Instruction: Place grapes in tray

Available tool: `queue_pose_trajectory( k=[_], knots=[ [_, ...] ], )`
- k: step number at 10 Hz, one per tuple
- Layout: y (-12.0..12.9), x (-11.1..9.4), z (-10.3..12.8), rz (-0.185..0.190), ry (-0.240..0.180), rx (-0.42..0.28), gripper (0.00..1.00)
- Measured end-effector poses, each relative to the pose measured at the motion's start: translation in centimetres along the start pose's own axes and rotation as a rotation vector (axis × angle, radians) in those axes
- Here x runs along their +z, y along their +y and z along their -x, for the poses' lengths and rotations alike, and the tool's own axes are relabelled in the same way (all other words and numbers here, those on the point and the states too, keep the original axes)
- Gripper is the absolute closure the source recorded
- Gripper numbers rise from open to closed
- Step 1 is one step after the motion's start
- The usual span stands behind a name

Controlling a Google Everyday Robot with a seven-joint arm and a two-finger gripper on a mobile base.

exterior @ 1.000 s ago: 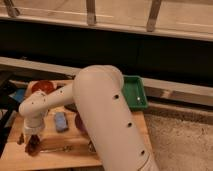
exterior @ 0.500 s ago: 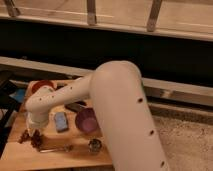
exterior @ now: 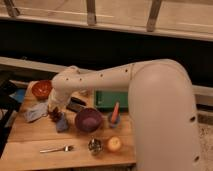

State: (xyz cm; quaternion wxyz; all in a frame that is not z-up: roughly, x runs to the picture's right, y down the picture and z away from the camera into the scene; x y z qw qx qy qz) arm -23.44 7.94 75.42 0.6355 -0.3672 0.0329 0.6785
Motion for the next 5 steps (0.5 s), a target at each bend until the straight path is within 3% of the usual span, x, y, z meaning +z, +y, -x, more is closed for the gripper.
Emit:
queue_pose_trajectory(
  k=[5],
  knots=[
    [-9.0,-10.2,8.1,-0.106,-0.131,0.159,1.00]
  ],
)
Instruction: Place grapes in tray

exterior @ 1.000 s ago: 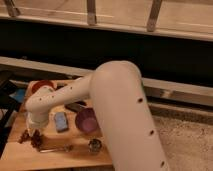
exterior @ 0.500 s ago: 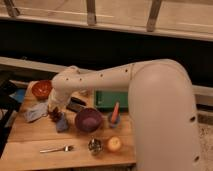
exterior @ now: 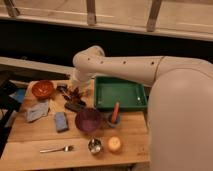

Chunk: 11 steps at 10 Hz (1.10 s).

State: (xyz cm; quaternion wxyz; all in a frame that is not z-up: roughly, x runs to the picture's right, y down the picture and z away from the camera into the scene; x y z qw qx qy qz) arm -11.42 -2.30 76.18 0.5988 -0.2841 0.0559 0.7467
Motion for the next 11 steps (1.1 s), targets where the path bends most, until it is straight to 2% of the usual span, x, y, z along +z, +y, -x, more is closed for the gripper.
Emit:
queue_pose_trajectory(
  k=[2,7,9,11],
  knots=[
    [-2.1,-1.5,1.7,-0.021,-0.020,0.034,1.00],
    [-1.9,-1.2,1.5,-0.025,-0.017,0.042,1.00],
    [-3.3,-1.7,2.3,-0.063,-0.062,0.098,1.00],
    [-6.4,-3.6,4.7,-0.100,-0.130,0.169,1.00]
  ],
)
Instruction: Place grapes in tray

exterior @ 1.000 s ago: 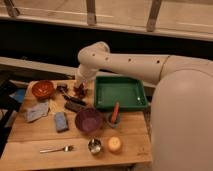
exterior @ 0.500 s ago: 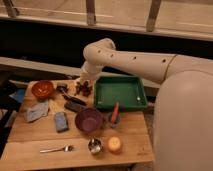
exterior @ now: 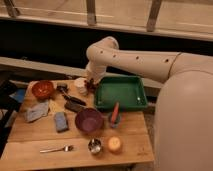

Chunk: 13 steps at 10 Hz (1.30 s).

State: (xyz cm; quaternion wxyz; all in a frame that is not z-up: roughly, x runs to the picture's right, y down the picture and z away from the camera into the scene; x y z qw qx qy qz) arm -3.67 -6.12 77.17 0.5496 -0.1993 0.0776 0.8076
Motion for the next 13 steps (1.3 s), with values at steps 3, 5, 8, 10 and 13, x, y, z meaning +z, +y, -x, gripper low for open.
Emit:
queue_pose_trajectory(
  k=[3,5,8,10,13],
  knots=[
    [-8.1,-2.2,7.0,-0.020,-0.082,0.150,1.00],
    [-13.1,-1.4,10.8,0.043,-0.061,0.242,1.00],
    [-15.8,1.6,12.2,0.120,-0.011,0.278,1.00],
    [-14.6,3.4,11.6,0.159,0.046,0.273,1.00],
    [-11.1,5.0,7.1,0.194,0.137,0.230,0.85]
  ],
)
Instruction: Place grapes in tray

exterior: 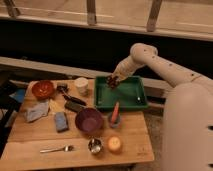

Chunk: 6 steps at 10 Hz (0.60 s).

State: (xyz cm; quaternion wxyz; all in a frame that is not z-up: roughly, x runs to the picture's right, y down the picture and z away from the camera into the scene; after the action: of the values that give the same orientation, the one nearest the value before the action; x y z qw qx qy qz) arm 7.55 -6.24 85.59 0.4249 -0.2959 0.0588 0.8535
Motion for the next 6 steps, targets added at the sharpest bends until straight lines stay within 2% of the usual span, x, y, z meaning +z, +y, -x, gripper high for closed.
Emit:
queue_pose_trajectory(
  k=[2,3,5,6],
  knots=[
    [0.6,1.0,-4.7,0.012,0.064,-0.029,0.63],
    [0.9,1.4,-6.0,0.017,0.084,-0.040,0.59],
    [0.9,1.5,-6.6,0.020,0.092,-0.045,0.58],
    [0.8,1.4,-6.5,0.020,0.091,-0.042,0.64]
  ],
)
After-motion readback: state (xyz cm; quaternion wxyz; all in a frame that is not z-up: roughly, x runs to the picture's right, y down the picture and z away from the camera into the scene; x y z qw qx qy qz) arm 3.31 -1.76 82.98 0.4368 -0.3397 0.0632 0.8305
